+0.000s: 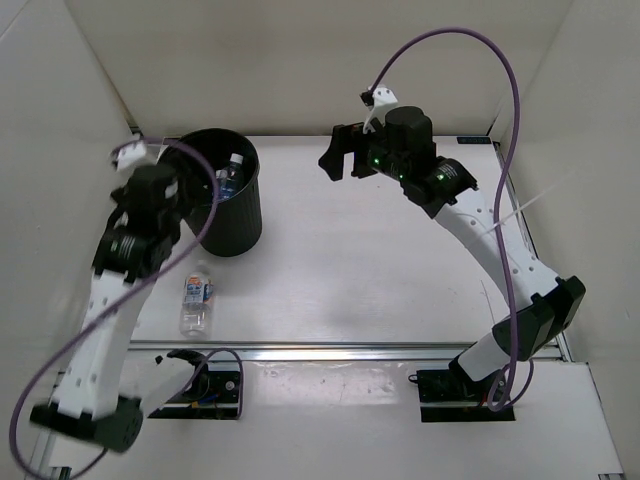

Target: Put the plastic bottles in the bin

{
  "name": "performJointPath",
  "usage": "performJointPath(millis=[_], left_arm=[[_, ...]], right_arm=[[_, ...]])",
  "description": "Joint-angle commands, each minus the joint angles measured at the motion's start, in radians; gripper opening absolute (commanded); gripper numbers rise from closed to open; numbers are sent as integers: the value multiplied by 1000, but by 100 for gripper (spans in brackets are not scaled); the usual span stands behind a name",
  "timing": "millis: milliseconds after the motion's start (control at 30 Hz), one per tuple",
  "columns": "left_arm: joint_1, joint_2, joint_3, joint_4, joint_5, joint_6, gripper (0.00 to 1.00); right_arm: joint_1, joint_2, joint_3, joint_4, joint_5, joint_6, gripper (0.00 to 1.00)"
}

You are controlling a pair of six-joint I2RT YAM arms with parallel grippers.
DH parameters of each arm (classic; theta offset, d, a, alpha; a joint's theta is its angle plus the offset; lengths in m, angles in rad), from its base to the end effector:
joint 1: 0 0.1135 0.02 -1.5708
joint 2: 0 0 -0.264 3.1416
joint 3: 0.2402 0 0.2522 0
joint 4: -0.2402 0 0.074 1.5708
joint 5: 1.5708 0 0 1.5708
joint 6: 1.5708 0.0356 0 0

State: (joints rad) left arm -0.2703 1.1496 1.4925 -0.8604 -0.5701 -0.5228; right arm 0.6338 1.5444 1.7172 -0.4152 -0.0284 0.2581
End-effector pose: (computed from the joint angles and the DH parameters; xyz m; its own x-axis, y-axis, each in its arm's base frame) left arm 0.2103 -0.0383 0.4419 -0.2996 -0.3532 -0.8863 -0.4349 0.8774 -0.2026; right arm 0.2818 0.2083 0.4523 -0.3438 0.0640 -0.9369 -0.5445 0.7993 0.2544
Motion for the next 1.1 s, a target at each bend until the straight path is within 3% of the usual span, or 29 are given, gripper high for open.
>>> performJointPath(millis=[0, 100, 267, 500, 667, 900, 1067], left_arm=[[8, -241, -273, -2, 110, -43, 100], [8, -400, -443, -2, 144, -79, 100], [8, -476, -567, -101, 73, -187, 100], [8, -277, -672, -150, 72, -318, 100], [8, -242, -777, -39, 93, -307, 100], [52, -189, -847, -17, 73, -327, 100], [77, -62, -851, 11, 95, -339, 100]], right_arm=[[-13, -55, -31, 32, 16, -17, 100], [-22, -64, -41, 32, -4, -17, 100], [-22, -55, -50, 32, -39, 1, 100], [-22, -64, -80, 41, -61, 10, 100], [-22, -98, -108, 41, -61, 0, 100], [-22, -135, -137, 32, -42, -30, 100], [-22, -158, -156, 23, -33, -39, 100]])
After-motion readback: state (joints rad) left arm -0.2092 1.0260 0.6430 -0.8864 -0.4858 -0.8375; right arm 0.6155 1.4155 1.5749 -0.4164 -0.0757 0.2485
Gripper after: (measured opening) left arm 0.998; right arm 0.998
